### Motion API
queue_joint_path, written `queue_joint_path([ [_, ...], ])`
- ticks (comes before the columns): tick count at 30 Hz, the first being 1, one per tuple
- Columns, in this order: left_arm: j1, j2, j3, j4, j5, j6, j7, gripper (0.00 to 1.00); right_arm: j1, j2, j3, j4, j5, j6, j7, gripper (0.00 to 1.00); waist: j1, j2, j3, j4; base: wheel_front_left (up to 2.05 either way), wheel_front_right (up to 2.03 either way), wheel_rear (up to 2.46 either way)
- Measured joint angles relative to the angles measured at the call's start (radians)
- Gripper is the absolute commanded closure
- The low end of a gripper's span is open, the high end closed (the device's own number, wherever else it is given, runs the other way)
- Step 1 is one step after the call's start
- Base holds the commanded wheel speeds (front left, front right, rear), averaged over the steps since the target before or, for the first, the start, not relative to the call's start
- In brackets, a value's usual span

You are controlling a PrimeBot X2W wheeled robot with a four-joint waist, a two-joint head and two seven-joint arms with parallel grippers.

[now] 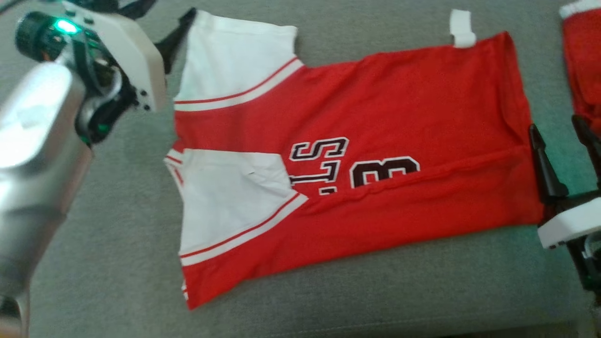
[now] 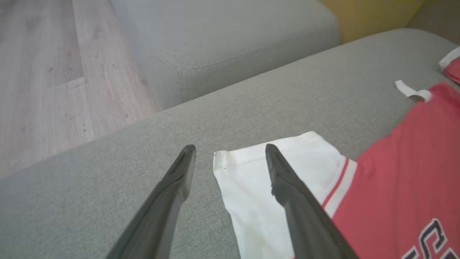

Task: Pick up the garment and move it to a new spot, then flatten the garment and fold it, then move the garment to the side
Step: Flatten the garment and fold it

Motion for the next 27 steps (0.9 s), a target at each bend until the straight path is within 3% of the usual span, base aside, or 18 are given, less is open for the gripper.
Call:
queue_joint_path([
  [3,-0.050,0.003,-0.025,0.079,-0.022,-0.008,0.060,0.00,-0.009,0.009,0.017,0.013,0.000,0.000,-0.010,0.00,-0.0001,0.0000,0.026,-0.037,0.00,0.00,0.00],
  [17,-0.177,0.054,-0.134,0.279,-0.054,-0.009,0.145,0.00,-0.073,0.027,0.072,0.078,0.014,0.000,-0.060,0.00,-0.0002,0.0000,0.114,-0.142,0.00,0.00,0.00],
  [27,-0.211,0.070,-0.175,0.290,-0.095,-0.016,0.142,0.00,-0.090,0.026,0.081,0.111,0.028,0.000,-0.078,0.00,-0.0003,0.0000,0.138,-0.159,0.00,0.00,0.00],
])
